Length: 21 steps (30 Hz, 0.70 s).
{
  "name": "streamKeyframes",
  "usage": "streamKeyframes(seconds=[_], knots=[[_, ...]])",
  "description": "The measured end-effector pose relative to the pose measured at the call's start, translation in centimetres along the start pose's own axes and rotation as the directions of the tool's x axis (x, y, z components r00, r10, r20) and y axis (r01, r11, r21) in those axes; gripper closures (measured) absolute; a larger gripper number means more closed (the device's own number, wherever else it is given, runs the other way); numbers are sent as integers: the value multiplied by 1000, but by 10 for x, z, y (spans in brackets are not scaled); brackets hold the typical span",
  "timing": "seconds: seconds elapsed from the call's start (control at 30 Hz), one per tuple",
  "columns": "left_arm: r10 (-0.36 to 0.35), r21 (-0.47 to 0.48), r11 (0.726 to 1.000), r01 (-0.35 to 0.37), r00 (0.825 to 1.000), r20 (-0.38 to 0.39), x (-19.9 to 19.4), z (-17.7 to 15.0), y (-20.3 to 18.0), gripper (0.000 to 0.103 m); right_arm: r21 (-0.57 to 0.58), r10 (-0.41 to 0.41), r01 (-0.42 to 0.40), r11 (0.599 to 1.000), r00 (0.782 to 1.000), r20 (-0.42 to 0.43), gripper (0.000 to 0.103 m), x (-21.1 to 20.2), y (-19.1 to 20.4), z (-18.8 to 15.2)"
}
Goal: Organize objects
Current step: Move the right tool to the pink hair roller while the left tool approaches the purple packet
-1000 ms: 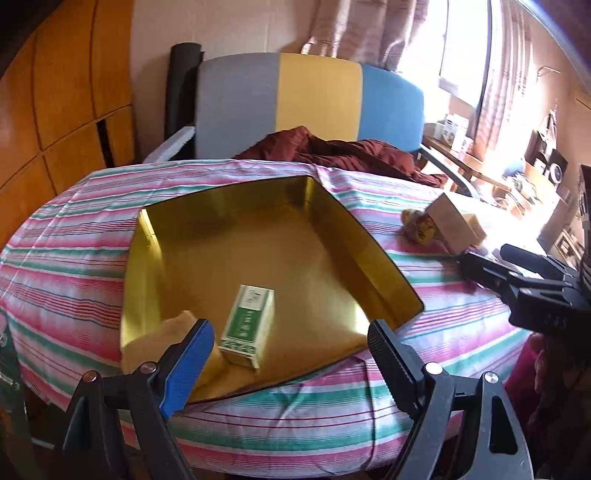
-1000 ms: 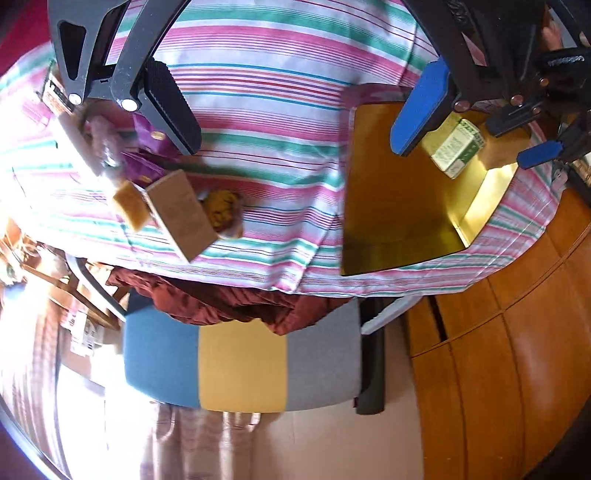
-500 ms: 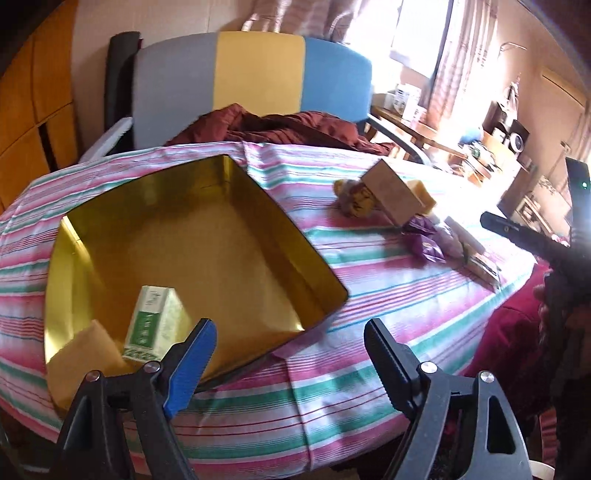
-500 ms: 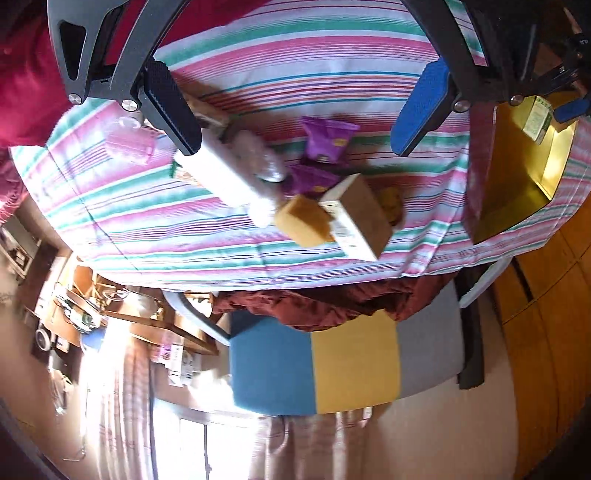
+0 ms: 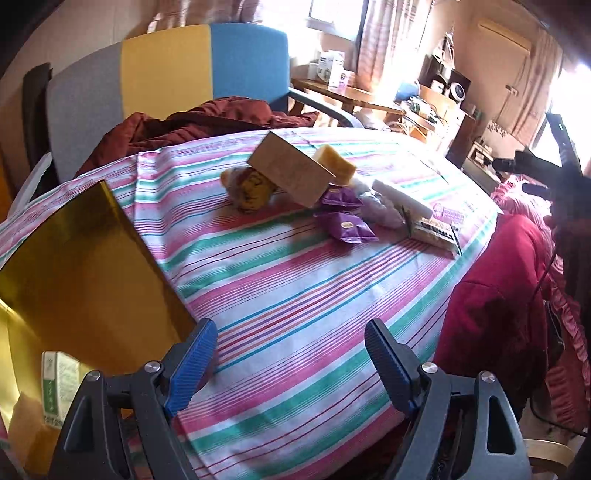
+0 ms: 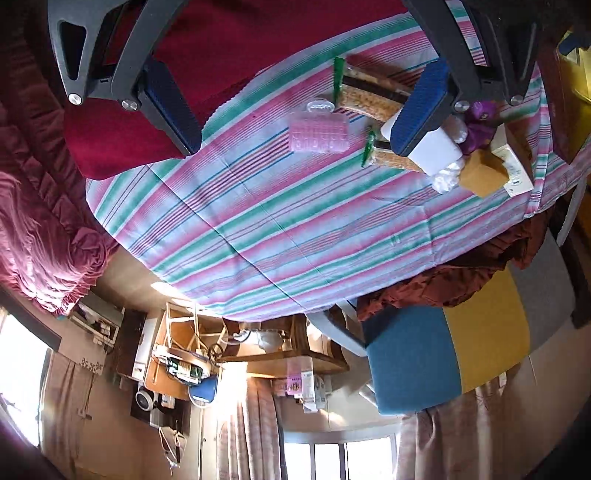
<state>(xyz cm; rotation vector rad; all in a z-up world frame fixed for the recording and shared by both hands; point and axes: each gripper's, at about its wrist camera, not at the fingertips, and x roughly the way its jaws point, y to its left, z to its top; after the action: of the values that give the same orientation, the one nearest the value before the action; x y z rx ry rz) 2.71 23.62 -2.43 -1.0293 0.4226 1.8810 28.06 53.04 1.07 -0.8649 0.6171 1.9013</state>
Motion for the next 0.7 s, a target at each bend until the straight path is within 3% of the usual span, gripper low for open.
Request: streamKeyframes(seconds=[0.13,0.3,0.63,0.7], knots=[[2,33,999,-1,1000,-21,14,6,-11,19,-92,-12,-1,996,991,-137,0,35,10,3],[-4,30,1000,5,999,-39,29,13,-14,19,-196,-42,-16,981,956,-290,0,83,27,-3],[-24,15,1000,25,998,-58,53,26,-17,17,-197,-71,-16,980,902,-426,0,127,32,0],[-36,0,999,36,997,-71,59,29,-18,16,-184,-63,-21,983,897,-437,7,130,29,0]])
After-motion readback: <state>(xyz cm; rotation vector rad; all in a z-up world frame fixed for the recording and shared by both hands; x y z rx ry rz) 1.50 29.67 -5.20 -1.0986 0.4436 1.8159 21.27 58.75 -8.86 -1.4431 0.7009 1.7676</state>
